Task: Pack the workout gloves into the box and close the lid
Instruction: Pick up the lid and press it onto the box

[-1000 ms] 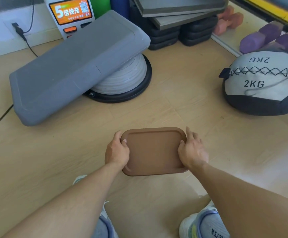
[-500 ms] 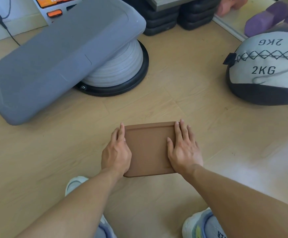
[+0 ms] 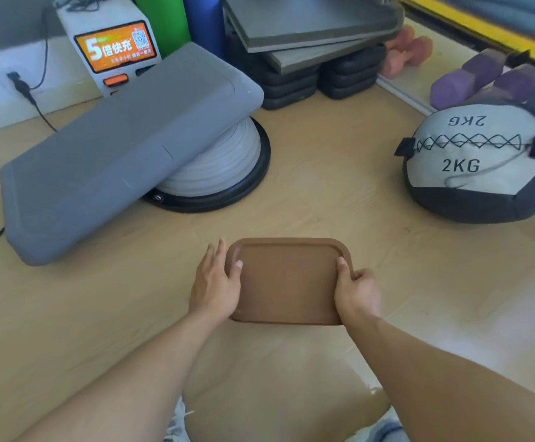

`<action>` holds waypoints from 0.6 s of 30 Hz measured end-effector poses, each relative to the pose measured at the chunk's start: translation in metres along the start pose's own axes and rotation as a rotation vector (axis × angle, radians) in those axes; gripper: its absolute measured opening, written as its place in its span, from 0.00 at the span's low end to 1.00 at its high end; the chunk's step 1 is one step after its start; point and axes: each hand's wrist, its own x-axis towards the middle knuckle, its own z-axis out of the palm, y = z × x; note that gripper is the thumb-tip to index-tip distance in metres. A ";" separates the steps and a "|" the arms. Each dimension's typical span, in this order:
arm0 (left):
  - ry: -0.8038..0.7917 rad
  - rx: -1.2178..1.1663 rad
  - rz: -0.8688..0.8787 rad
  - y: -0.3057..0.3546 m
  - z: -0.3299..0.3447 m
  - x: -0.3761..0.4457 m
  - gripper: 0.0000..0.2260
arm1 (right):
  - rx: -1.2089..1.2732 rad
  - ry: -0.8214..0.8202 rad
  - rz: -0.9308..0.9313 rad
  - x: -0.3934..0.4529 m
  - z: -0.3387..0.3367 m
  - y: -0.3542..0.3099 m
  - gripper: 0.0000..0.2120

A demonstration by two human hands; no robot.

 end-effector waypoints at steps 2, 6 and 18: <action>0.058 -0.053 -0.007 0.007 0.001 -0.001 0.30 | 0.067 0.043 0.043 0.010 0.000 -0.011 0.24; 0.010 -0.113 -0.041 0.018 0.004 -0.002 0.31 | 0.199 -0.060 0.096 0.031 0.001 -0.032 0.18; -0.051 -0.145 -0.103 0.022 0.000 -0.007 0.29 | 0.160 -0.258 0.095 0.034 -0.009 -0.048 0.16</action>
